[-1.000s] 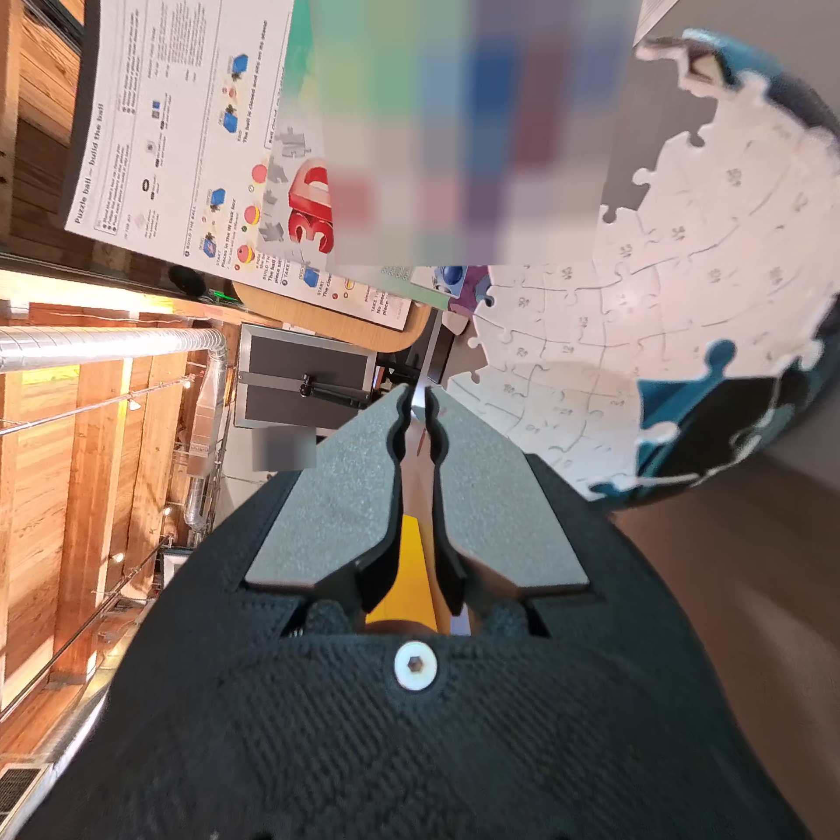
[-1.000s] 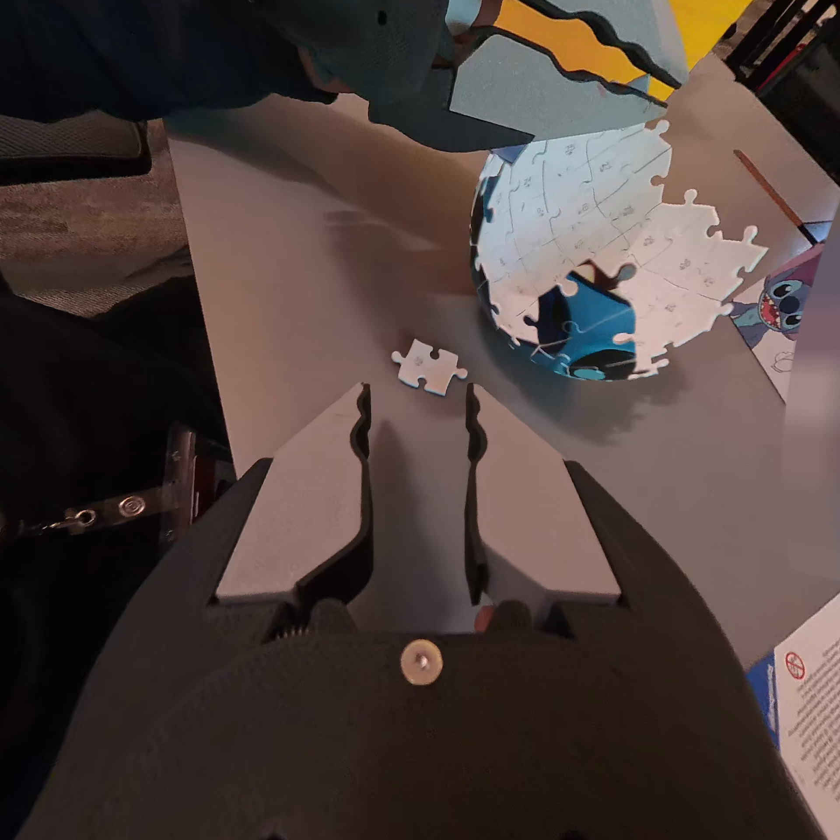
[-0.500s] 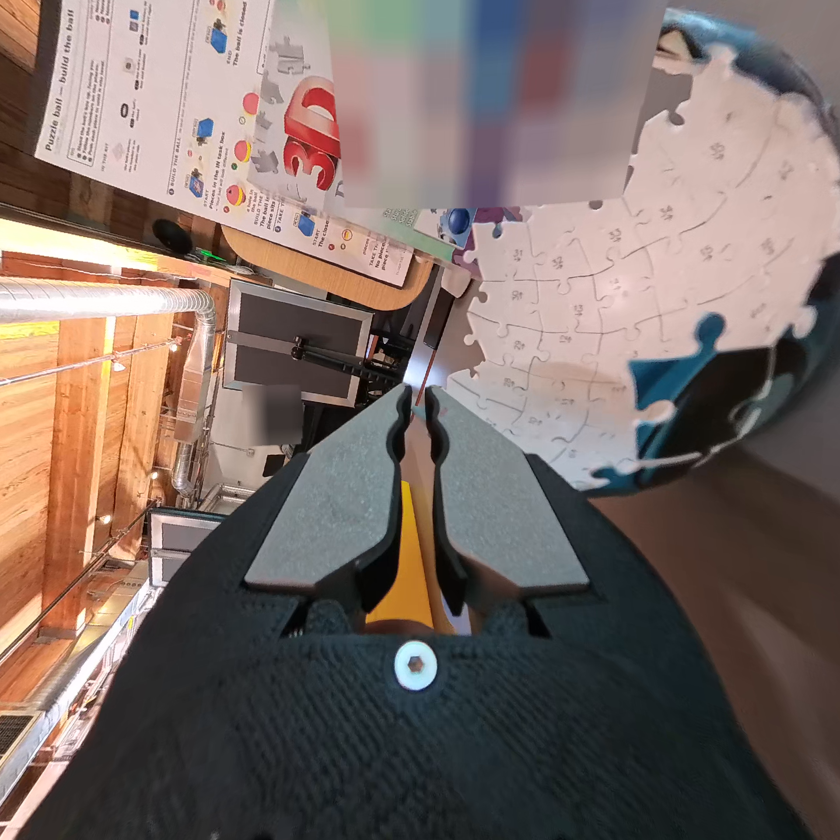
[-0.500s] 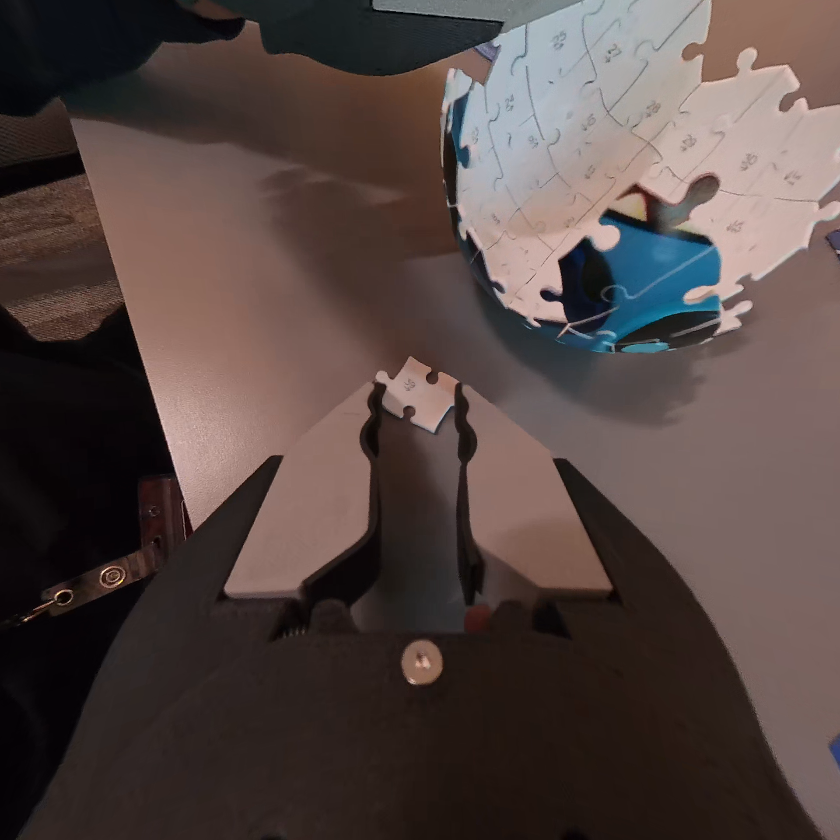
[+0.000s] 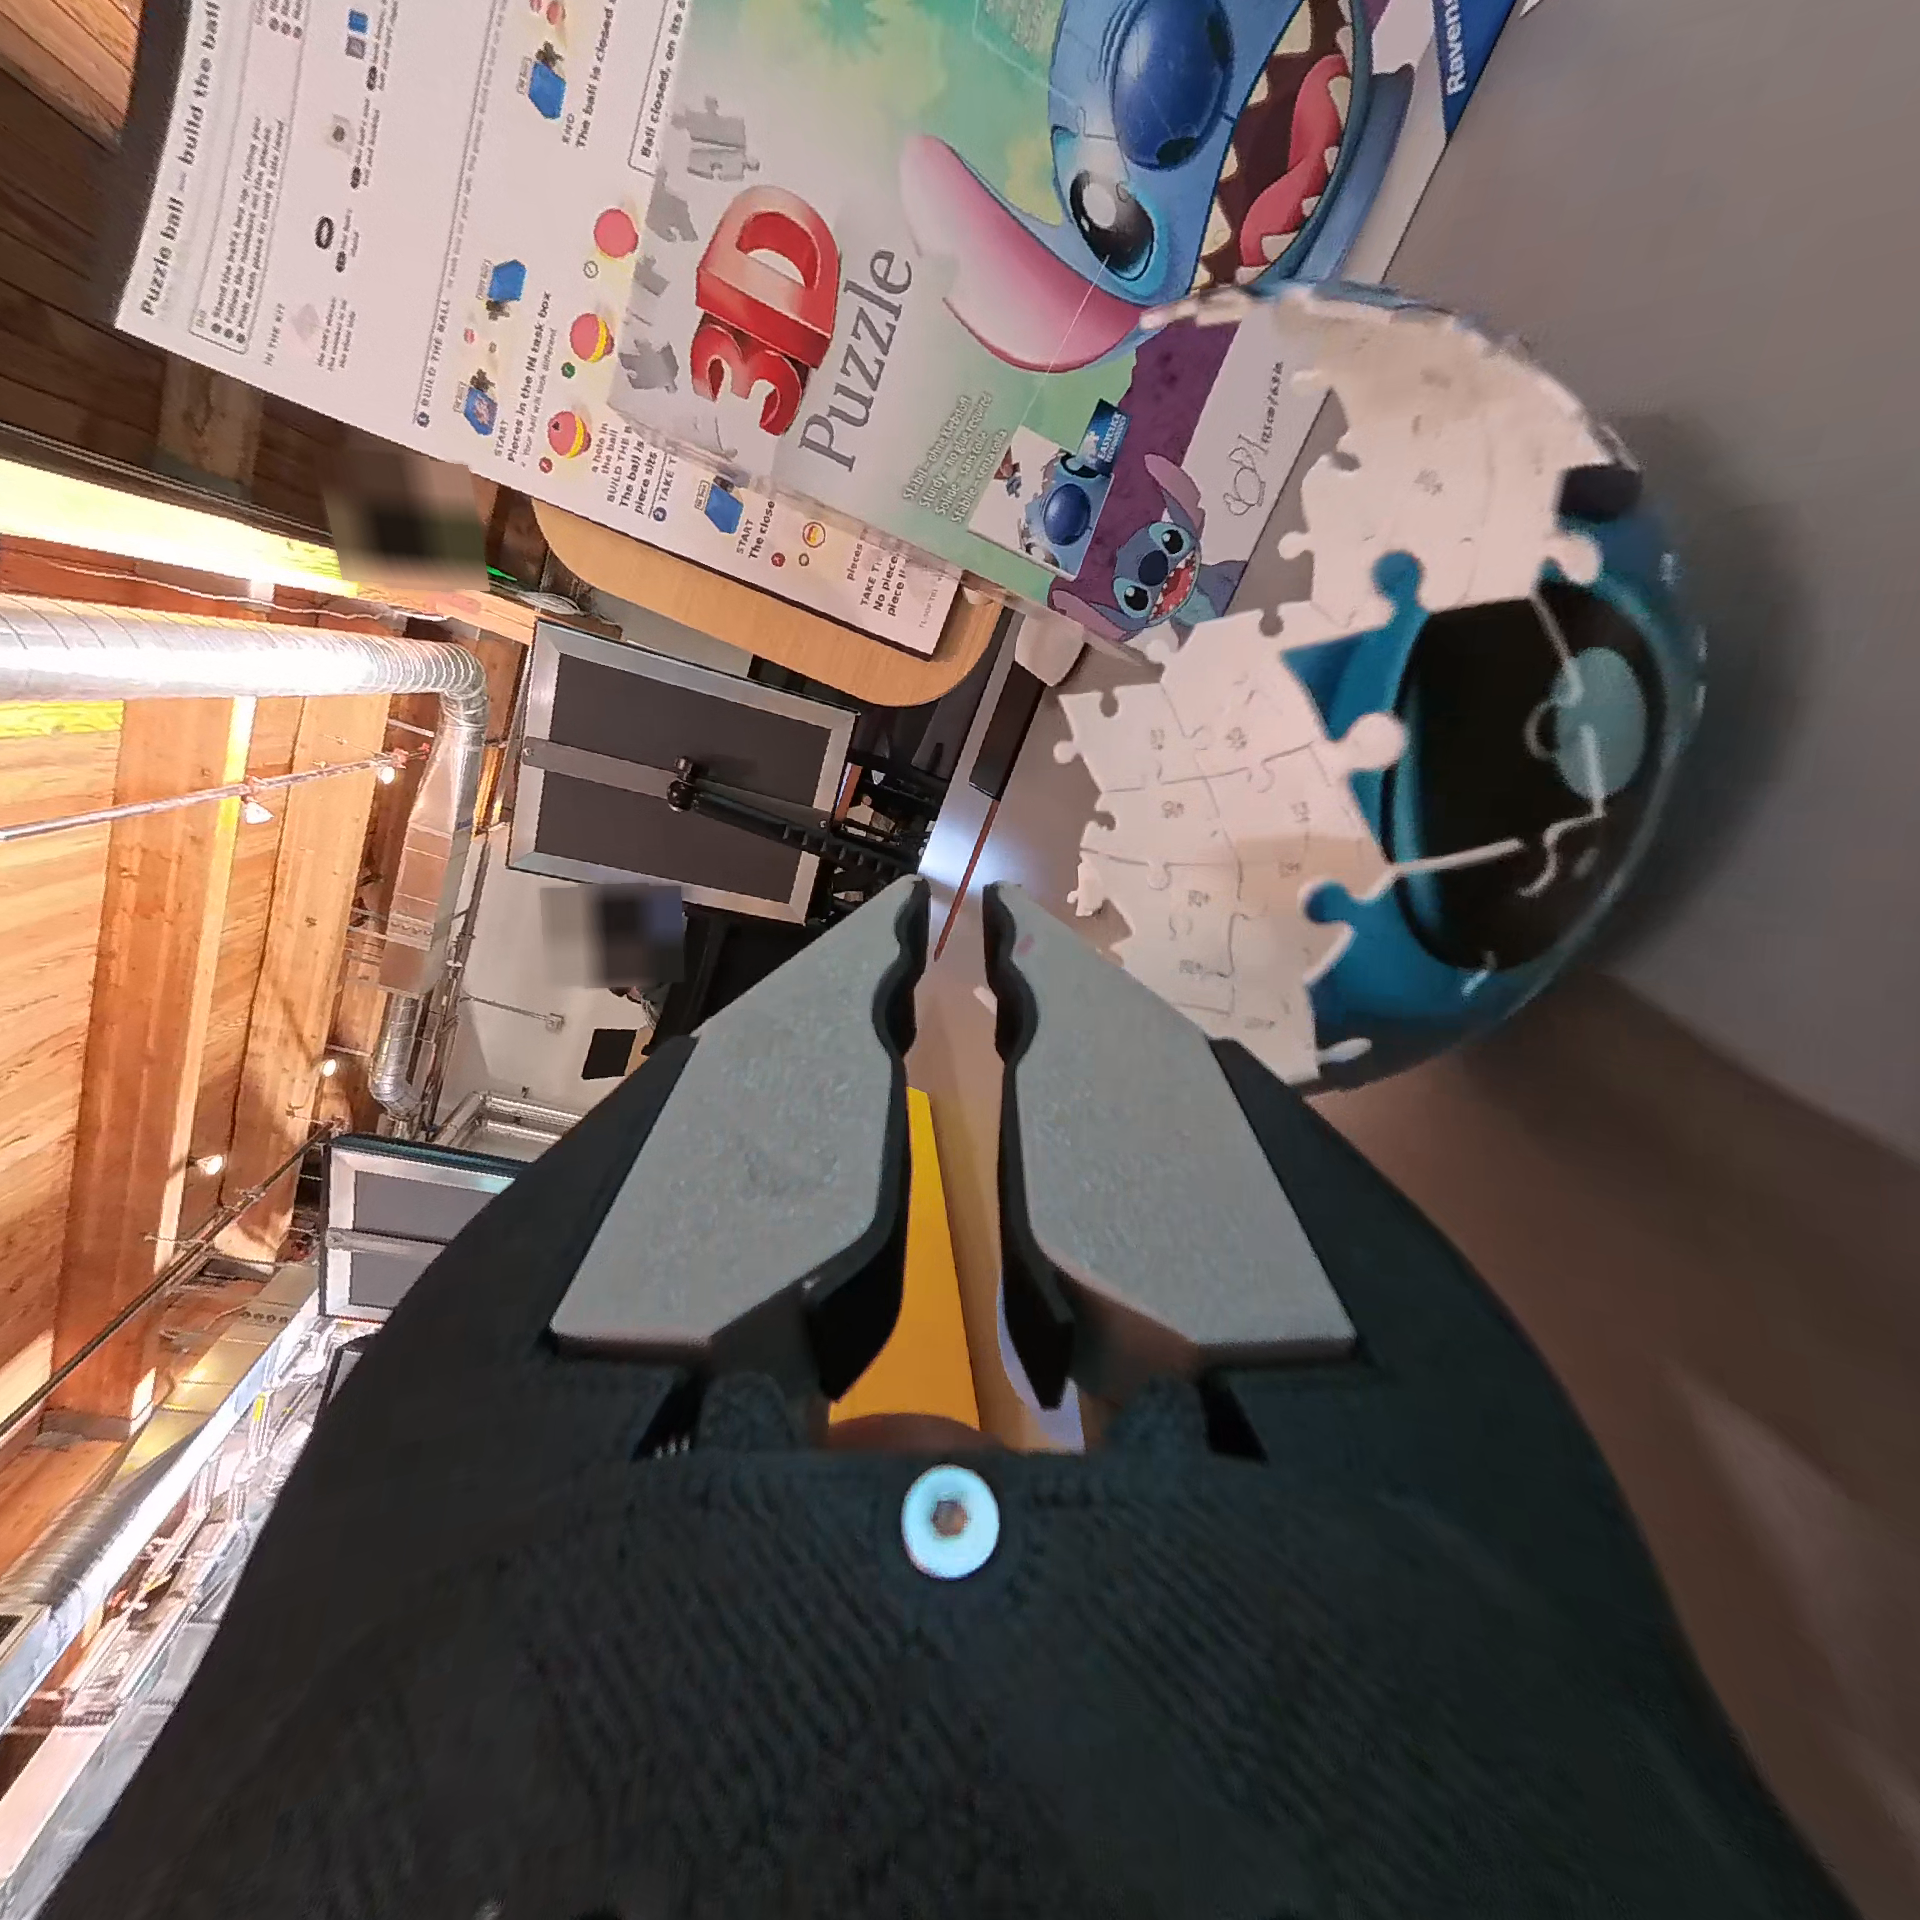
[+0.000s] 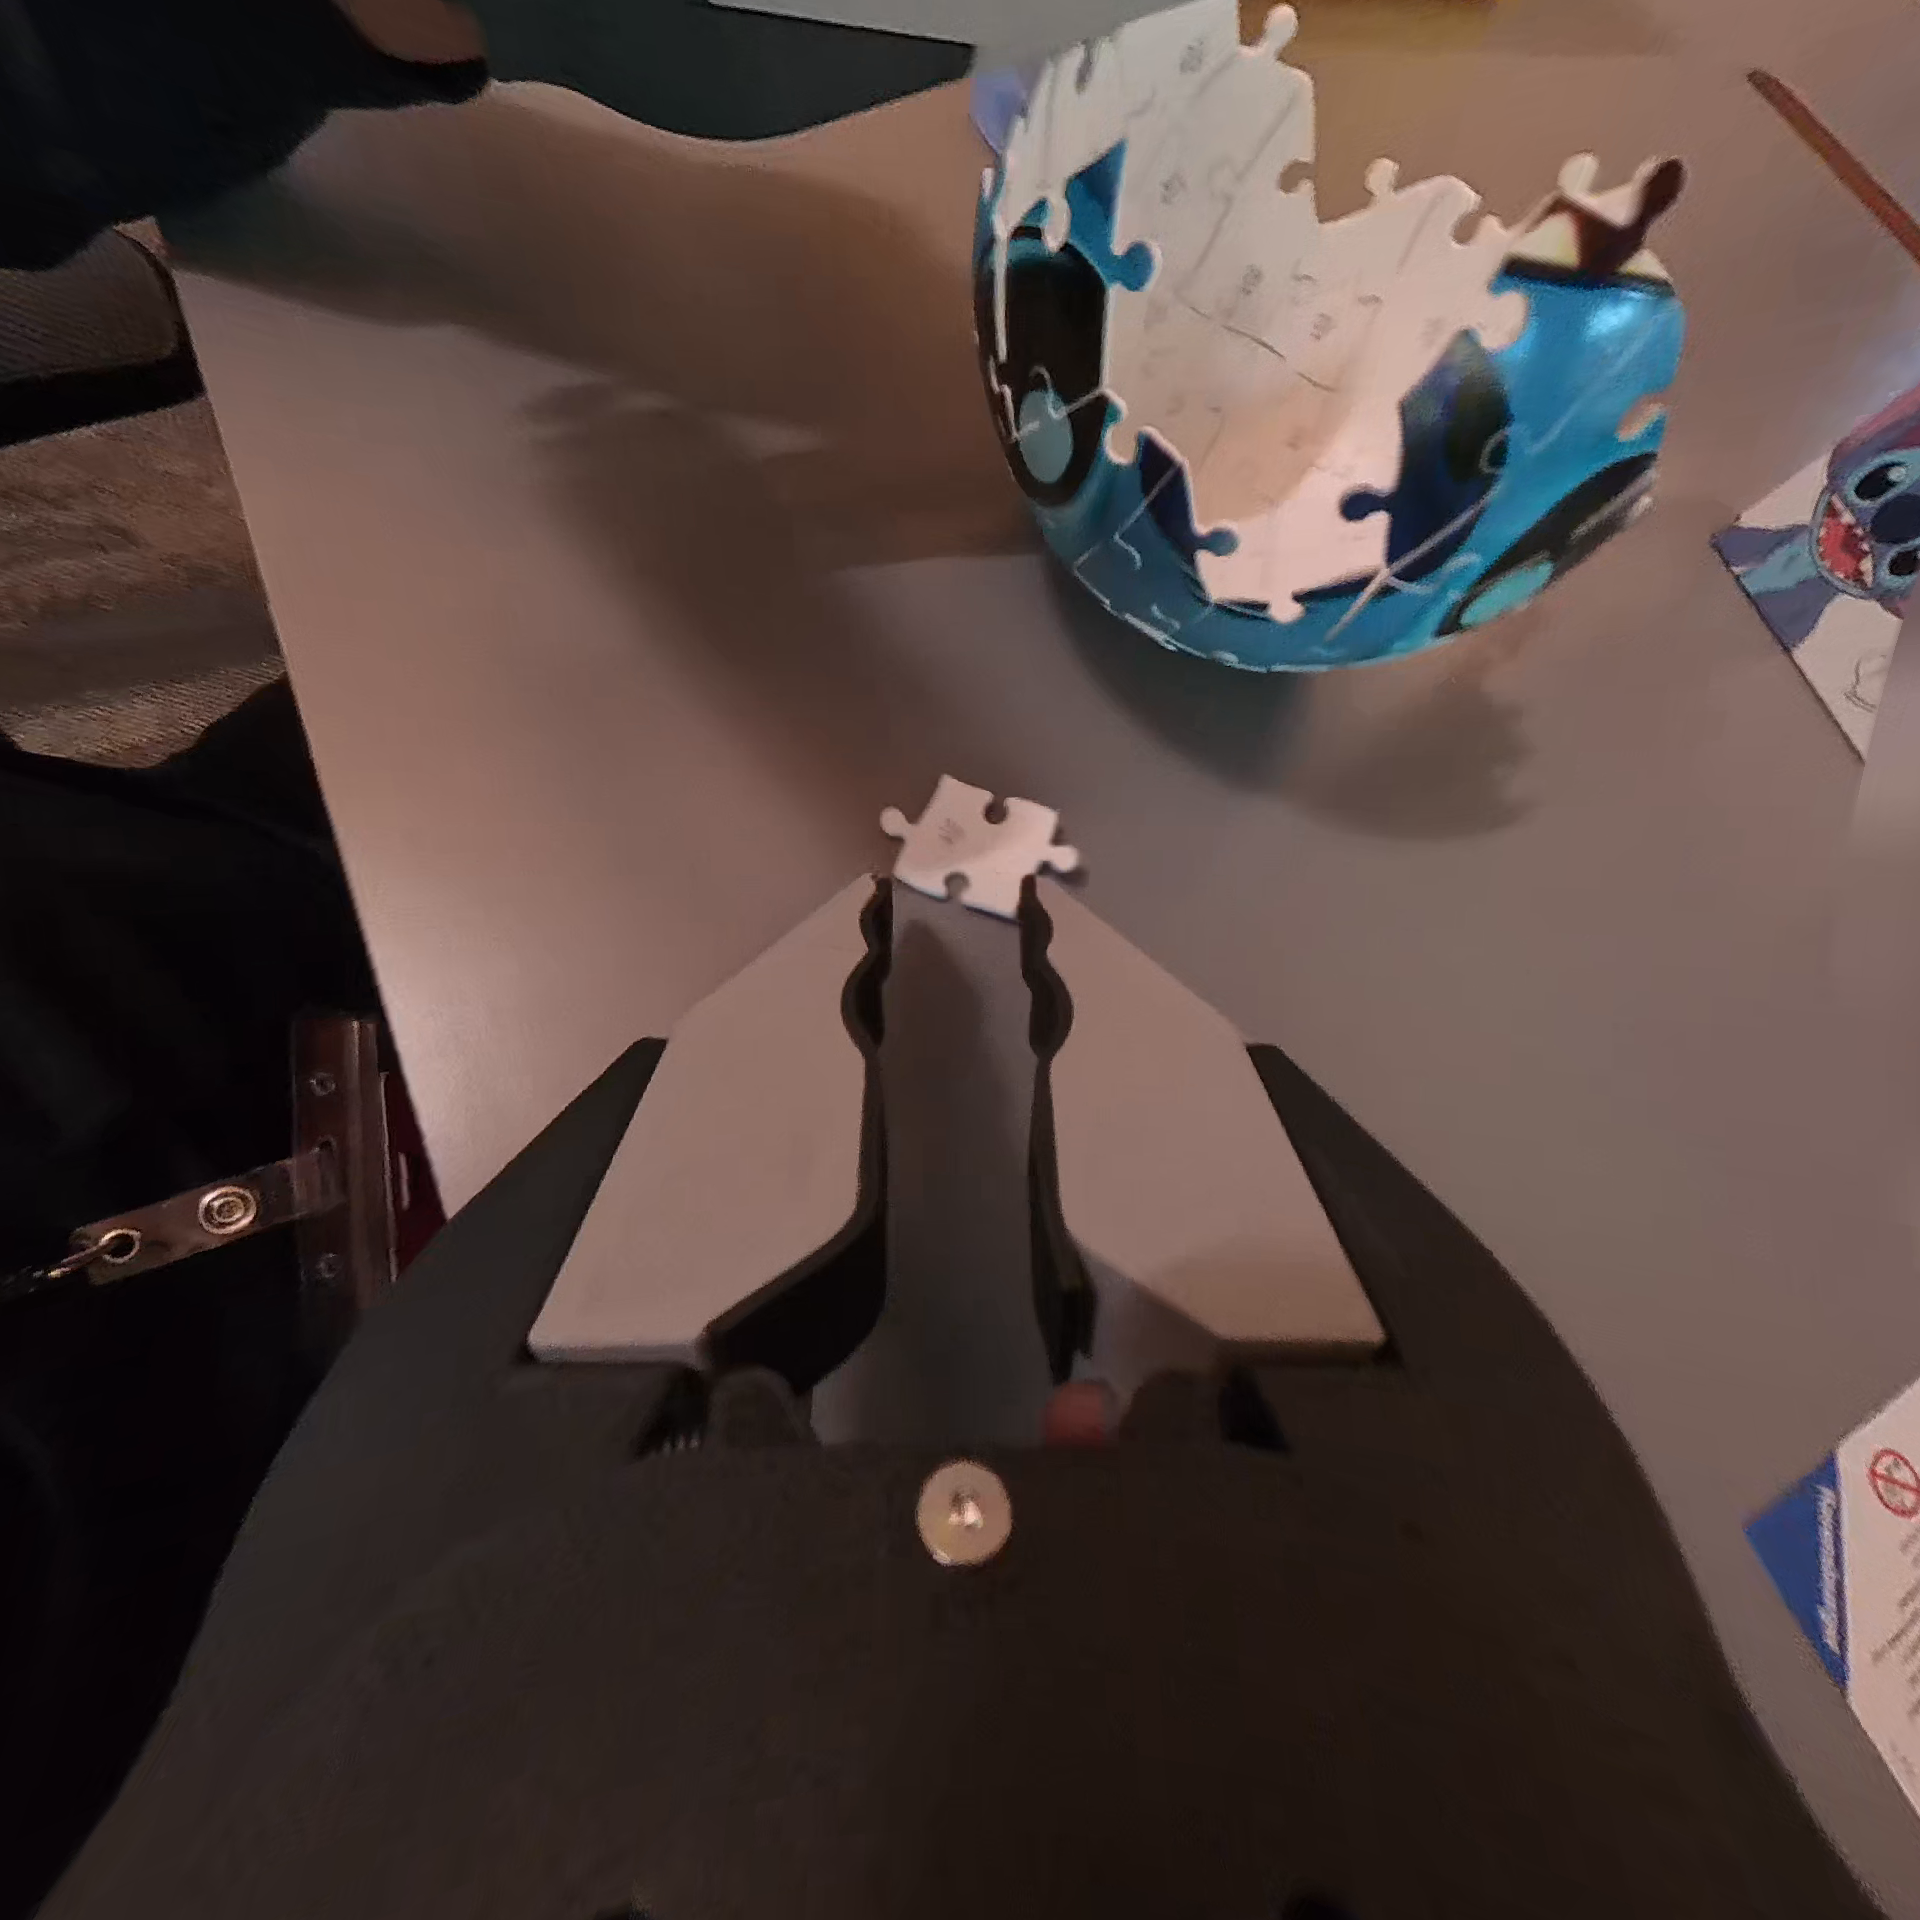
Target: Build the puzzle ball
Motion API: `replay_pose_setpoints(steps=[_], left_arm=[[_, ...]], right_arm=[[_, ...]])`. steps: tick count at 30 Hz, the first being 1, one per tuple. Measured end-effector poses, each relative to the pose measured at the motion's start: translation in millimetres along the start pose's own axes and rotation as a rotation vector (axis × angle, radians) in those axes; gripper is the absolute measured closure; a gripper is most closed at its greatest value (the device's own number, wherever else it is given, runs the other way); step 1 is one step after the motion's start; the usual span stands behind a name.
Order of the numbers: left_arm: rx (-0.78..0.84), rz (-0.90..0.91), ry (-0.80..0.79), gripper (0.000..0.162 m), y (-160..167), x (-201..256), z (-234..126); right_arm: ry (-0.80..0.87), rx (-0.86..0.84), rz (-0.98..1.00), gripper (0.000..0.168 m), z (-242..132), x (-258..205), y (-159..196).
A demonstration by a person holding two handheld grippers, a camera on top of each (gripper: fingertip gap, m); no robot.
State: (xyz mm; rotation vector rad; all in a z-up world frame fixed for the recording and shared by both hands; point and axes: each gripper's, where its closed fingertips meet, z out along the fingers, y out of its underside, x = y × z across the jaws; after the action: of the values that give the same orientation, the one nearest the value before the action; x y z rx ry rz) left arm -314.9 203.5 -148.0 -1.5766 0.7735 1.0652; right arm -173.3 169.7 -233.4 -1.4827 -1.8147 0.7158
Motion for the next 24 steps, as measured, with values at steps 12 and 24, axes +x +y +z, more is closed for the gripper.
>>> replay_pose_setpoints(steps=[12, 24], left_arm=[[-0.003, 0.020, -0.005, 0.158, -3, 1, -2], [0.028, 0.006, -0.049, 0.157, -11, -12, -28]], right_arm=[[-0.031, -0.057, 0.020, 0.126, 12, 3, 7], [0.036, -0.082, 0.168, 0.144, 20, 8, 5]])
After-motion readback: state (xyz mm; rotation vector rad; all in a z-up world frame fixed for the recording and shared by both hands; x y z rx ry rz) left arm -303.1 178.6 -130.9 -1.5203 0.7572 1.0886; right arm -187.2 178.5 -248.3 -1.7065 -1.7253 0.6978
